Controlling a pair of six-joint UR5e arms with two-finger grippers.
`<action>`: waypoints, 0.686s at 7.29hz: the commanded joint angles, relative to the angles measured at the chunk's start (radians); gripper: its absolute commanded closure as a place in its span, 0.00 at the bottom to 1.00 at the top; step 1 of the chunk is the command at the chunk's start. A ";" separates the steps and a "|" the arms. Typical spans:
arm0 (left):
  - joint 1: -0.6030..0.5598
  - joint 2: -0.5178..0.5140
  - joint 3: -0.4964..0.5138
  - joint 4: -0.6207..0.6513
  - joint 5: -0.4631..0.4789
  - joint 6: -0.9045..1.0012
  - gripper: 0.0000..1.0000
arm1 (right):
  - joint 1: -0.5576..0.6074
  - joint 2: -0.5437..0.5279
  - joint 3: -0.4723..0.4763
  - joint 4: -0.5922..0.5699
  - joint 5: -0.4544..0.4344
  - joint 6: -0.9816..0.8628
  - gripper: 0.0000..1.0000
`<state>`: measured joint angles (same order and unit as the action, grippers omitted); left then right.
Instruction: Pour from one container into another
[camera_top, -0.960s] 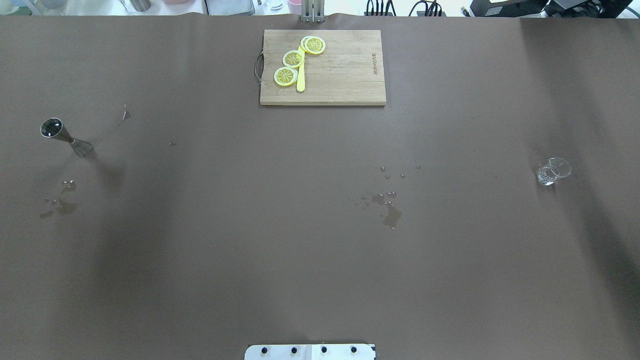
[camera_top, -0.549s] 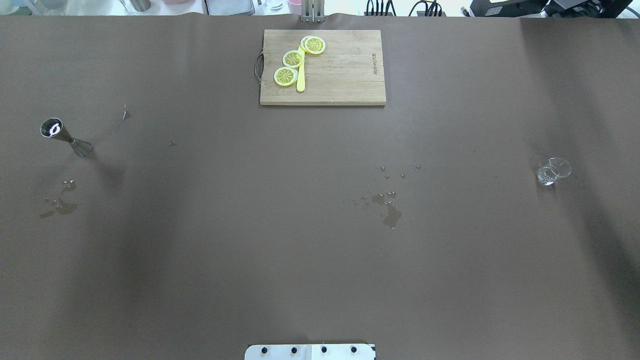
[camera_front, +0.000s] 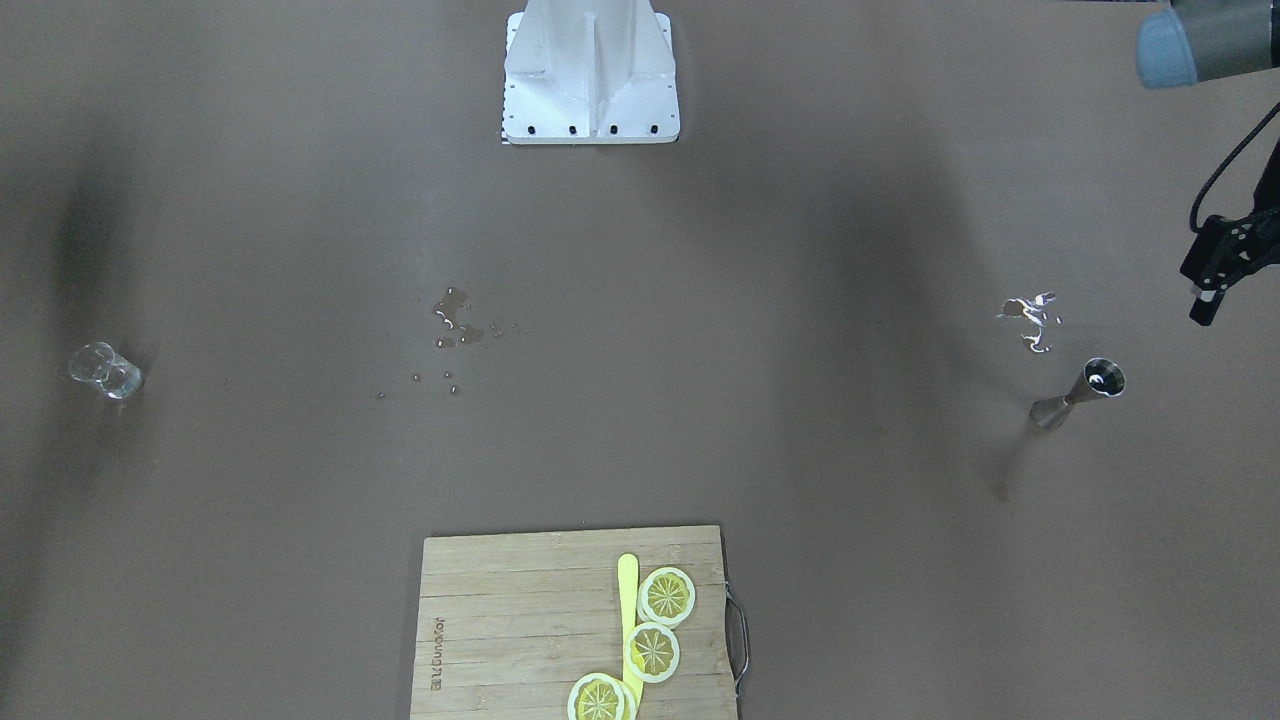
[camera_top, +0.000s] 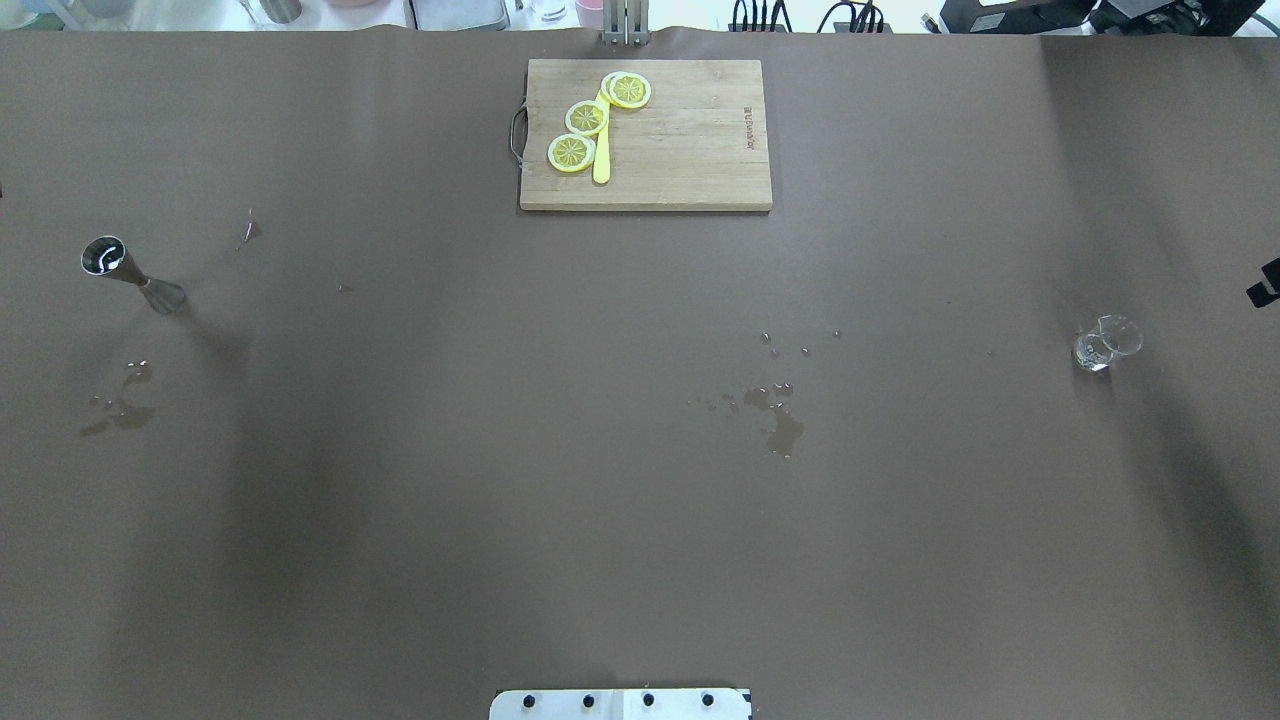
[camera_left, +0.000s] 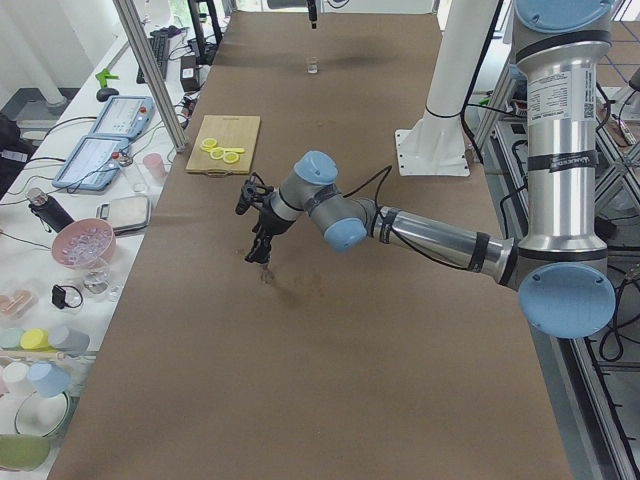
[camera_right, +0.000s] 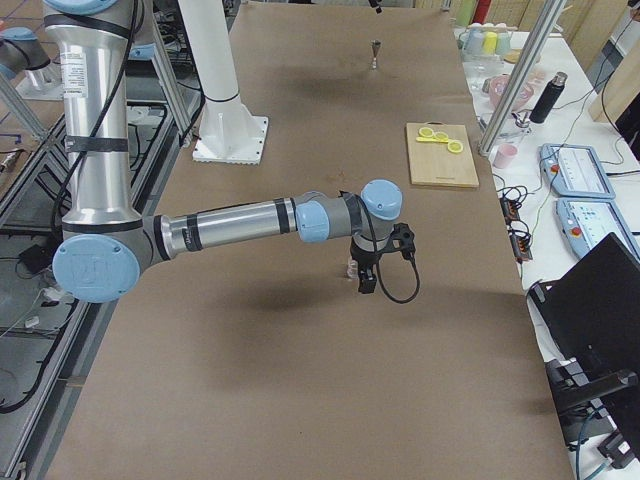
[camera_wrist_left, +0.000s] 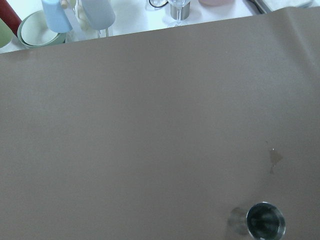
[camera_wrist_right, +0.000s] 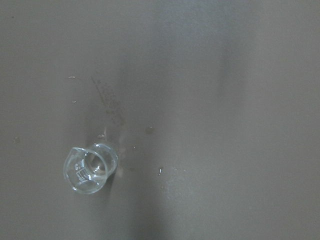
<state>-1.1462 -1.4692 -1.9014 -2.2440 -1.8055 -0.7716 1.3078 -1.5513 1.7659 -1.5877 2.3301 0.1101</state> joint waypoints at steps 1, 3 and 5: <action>0.110 0.006 -0.024 -0.032 0.211 -0.128 0.03 | -0.076 0.046 0.018 0.000 -0.043 0.098 0.00; 0.219 0.026 -0.019 -0.110 0.436 -0.202 0.03 | -0.123 0.062 0.064 0.002 -0.079 0.108 0.00; 0.356 0.047 0.001 -0.149 0.660 -0.335 0.03 | -0.134 0.028 0.107 0.082 -0.078 0.106 0.00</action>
<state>-0.8751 -1.4357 -1.9128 -2.3666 -1.2907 -1.0270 1.1822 -1.4984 1.8445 -1.5637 2.2537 0.2156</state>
